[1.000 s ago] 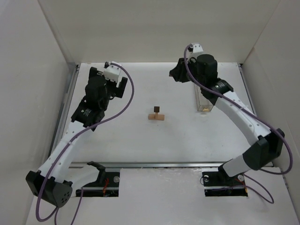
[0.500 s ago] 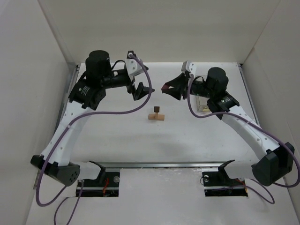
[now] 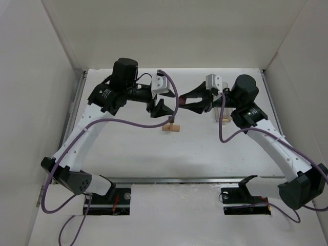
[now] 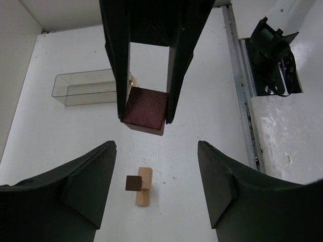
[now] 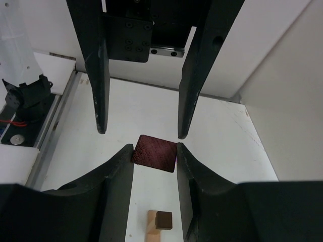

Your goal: Build the wood block tower

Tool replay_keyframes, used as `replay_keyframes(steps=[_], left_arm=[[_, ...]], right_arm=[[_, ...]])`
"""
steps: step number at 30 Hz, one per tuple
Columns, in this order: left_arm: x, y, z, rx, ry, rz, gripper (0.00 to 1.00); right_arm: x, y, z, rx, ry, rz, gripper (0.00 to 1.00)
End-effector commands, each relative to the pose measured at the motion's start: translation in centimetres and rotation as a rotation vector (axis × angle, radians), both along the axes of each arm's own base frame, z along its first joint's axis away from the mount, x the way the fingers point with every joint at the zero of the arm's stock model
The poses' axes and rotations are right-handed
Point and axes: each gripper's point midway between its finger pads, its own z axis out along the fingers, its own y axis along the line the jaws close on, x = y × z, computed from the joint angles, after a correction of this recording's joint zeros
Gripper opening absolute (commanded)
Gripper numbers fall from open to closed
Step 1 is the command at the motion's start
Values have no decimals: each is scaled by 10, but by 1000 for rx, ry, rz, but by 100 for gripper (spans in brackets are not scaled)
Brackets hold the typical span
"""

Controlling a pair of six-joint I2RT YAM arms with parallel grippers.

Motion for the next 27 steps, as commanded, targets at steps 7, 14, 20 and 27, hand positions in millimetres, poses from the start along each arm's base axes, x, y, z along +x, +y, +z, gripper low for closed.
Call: replay_keyframes(steps=[7,14,20,27], left_arm=[[-13,-16,23,-39,-71,-28,59],[-10,-16,24,-40,-83,-16,53],[-4,-19,21,-43,-72,-2,49],[-8,-23,21,-53,-61,-15,48]], right_arm=[[-18,-4,16,24,-106,73,0],[-24,-6,12,15,-111,80,0],[-29,-7,14,17,-120,98,0],[-32,-9,17,21,-129,98,0]])
